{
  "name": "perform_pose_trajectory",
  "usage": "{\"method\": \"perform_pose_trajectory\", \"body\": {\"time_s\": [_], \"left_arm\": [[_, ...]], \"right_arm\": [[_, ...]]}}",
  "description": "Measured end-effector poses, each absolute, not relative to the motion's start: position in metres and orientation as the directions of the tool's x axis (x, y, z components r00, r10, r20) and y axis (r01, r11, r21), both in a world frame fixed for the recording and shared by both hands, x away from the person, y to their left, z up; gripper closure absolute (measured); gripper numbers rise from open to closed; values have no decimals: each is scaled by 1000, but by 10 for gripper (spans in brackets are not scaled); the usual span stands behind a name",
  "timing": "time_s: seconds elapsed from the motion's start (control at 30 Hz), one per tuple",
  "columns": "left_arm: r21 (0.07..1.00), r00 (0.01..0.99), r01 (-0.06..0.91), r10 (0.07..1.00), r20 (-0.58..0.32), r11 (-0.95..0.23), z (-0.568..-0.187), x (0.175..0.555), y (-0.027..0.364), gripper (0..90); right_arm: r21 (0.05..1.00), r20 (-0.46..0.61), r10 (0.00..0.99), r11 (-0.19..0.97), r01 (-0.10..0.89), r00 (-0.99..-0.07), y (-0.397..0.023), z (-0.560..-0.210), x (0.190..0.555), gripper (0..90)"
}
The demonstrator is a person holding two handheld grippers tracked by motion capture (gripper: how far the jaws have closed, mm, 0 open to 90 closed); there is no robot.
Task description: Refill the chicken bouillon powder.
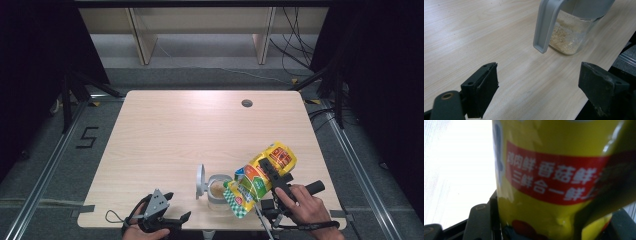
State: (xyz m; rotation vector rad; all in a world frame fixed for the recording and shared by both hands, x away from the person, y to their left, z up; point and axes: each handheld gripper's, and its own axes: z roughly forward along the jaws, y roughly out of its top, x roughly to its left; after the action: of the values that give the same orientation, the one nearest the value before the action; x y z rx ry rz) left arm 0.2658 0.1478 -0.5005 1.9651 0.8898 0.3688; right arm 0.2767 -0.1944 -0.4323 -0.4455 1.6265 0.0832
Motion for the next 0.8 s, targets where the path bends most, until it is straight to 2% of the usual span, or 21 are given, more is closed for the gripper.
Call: {"method": "perform_pose_trajectory", "body": {"time_s": [0.13,0.63,0.7,0.8], "left_arm": [[840,695,439,714,-92,-319,-501,266,148,154],[840,694,438,714,-92,-318,-500,266,148,153],[840,695,438,714,-92,-318,-500,266,148,153],[840,694,439,714,-93,-318,-500,266,148,154]], "right_arm": [[-183,-976,-210,927,-326,-49,-195,-433,276,406],[-179,-978,-203,929,-324,-40,-195,-435,275,407],[-219,-971,-240,913,-345,-18,-194,-432,276,407],[-186,-977,-209,923,-337,-34,-195,-434,276,407]]}}
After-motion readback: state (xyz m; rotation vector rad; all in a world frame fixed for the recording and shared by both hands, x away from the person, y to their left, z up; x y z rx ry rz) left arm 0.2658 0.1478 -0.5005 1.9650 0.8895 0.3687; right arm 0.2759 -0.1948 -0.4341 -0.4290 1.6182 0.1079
